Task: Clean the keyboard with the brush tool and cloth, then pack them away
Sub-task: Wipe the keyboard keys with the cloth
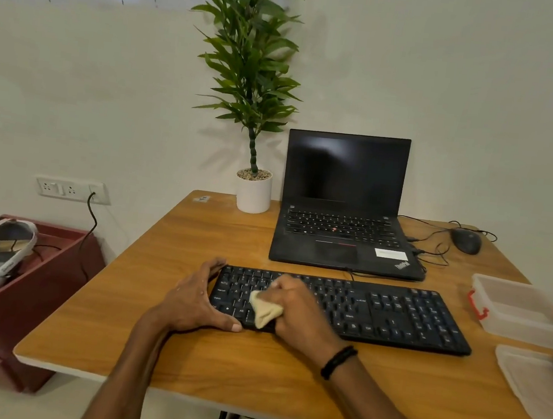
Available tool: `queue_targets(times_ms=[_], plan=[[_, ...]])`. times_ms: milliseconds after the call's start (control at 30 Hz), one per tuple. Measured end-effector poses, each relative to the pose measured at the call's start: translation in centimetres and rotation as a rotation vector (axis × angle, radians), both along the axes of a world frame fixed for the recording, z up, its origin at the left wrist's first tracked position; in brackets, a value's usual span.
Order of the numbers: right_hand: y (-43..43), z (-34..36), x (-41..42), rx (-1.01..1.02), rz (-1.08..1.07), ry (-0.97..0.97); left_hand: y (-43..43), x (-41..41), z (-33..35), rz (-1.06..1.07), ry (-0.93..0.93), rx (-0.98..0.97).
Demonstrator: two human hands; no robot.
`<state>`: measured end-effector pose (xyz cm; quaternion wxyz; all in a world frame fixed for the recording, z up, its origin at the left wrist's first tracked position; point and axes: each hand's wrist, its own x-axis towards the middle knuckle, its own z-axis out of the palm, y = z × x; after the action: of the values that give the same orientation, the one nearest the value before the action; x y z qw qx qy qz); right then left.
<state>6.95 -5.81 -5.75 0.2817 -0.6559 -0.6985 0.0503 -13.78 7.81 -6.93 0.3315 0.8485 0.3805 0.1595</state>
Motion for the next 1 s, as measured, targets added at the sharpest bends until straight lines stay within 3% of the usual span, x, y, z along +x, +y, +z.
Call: queue_targets(times_ms=[133, 200, 367, 467, 533, 800, 900, 1000], plan=[[-2.0, 0.1, -1.2, -0.162, 0.245, 0.049, -0.1, -0.3, -0.2, -0.01, -0.022, -0.03], [-3.8, -0.2, 0.4, -0.204, 0.267, 0.077, -0.2, -0.1, -0.3, -0.01, -0.018, -0.039], [-5.4, 0.3, 3.6, -0.022, -0.07, 0.487, -0.3, 0.1, -0.3, -0.015, -0.046, -0.063], [-4.9, 1.8, 4.6, 0.083, -0.244, 0.622, -1.1, 1.1, -0.1, 0.019, -0.147, -0.078], [-3.8, 2.3, 5.3, 0.107, -0.365, 0.594, -1.7, 2.6, 0.0, 0.01, -0.155, -0.031], [1.9, 2.6, 4.8, -0.003, -0.622, 0.048, -2.1, 3.3, -0.7, 0.022, -0.133, 0.051], [3.5, 1.9, 2.7, -0.083, -0.496, 0.008, -2.2, 3.3, -0.8, 0.041, -0.128, 0.049], [3.3, 1.3, 1.1, -0.083, -0.139, -0.01, -2.1, 3.4, -0.7, 0.055, -0.13, 0.046]])
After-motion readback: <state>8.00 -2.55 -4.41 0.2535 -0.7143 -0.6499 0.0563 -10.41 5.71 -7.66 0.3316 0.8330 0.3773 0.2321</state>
